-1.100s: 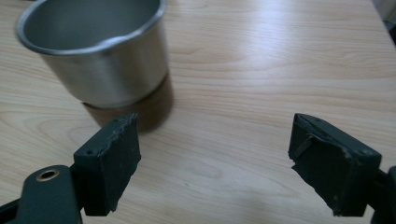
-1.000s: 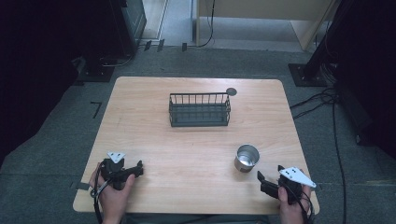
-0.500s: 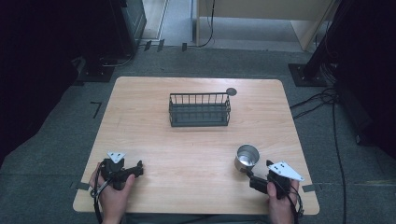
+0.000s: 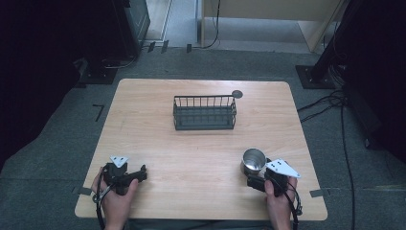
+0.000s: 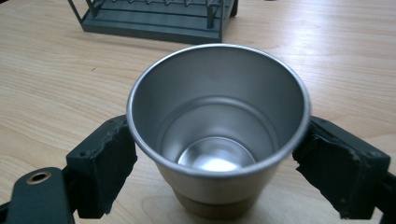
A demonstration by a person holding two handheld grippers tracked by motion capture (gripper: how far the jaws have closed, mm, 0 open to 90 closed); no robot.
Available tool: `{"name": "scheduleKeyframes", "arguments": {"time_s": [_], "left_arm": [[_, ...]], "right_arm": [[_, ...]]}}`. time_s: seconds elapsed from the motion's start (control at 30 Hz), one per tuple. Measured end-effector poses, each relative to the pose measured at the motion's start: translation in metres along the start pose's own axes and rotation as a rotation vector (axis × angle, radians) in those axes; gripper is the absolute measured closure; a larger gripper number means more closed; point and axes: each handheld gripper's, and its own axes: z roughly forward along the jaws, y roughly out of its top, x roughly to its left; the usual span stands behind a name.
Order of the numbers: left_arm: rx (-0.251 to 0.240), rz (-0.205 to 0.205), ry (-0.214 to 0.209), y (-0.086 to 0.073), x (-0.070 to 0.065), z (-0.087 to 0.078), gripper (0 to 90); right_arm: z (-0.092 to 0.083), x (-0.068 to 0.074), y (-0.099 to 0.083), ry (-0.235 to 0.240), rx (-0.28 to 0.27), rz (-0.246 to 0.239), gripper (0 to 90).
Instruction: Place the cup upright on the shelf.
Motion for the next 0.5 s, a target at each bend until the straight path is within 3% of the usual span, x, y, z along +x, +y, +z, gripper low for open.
{"name": "scheduleKeyframes", "arguments": {"time_s": [0.5], "left_arm": [[0.0,0.0,0.0,0.0,0.0,0.0,0.1]], "right_arm": [[0.013,0.002,0.004,-0.024,0.012,-0.024,16.0]]}}
